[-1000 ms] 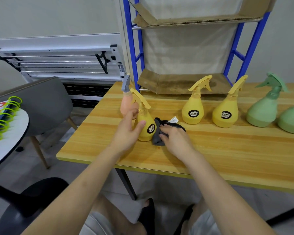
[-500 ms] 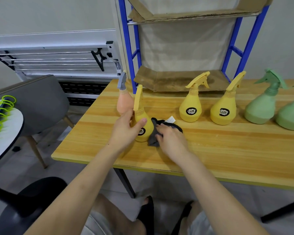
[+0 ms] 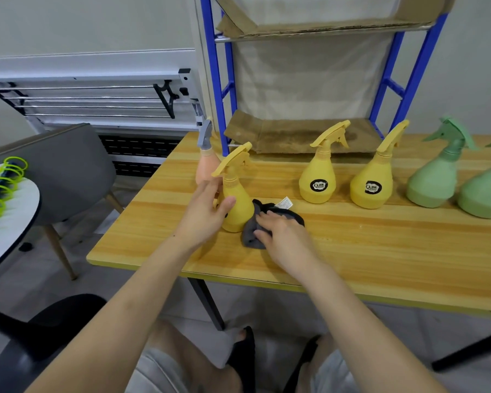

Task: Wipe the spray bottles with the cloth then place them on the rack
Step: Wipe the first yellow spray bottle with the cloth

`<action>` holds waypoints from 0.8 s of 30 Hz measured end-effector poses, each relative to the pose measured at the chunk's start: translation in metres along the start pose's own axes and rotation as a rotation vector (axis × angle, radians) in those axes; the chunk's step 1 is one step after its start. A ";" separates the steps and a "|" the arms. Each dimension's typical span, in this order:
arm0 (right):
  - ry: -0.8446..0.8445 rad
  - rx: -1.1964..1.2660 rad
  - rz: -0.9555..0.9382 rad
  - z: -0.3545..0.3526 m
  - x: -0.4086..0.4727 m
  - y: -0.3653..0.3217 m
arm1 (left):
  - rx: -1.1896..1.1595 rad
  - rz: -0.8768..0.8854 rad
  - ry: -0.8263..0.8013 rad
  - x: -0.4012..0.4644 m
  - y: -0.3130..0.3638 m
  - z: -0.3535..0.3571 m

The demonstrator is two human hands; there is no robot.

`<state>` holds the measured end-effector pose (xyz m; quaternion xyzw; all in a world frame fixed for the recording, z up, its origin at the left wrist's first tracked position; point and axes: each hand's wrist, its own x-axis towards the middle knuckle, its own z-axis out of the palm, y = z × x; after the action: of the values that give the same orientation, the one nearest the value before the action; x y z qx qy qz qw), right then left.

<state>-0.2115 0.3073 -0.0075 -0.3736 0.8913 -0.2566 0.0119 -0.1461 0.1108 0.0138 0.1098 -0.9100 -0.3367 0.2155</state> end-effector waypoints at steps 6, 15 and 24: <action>0.014 -0.011 0.007 0.008 0.004 0.000 | 0.001 -0.087 0.105 0.006 0.010 0.008; -0.020 0.029 0.067 0.004 0.040 0.013 | -0.309 -0.051 -0.134 0.007 -0.006 -0.009; -0.038 0.002 0.063 -0.001 0.010 -0.003 | -0.163 -0.032 -0.005 0.006 -0.011 0.001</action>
<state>-0.2164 0.2992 -0.0038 -0.3500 0.9020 -0.2500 0.0374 -0.1514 0.1013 0.0079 0.1057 -0.8782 -0.4133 0.2161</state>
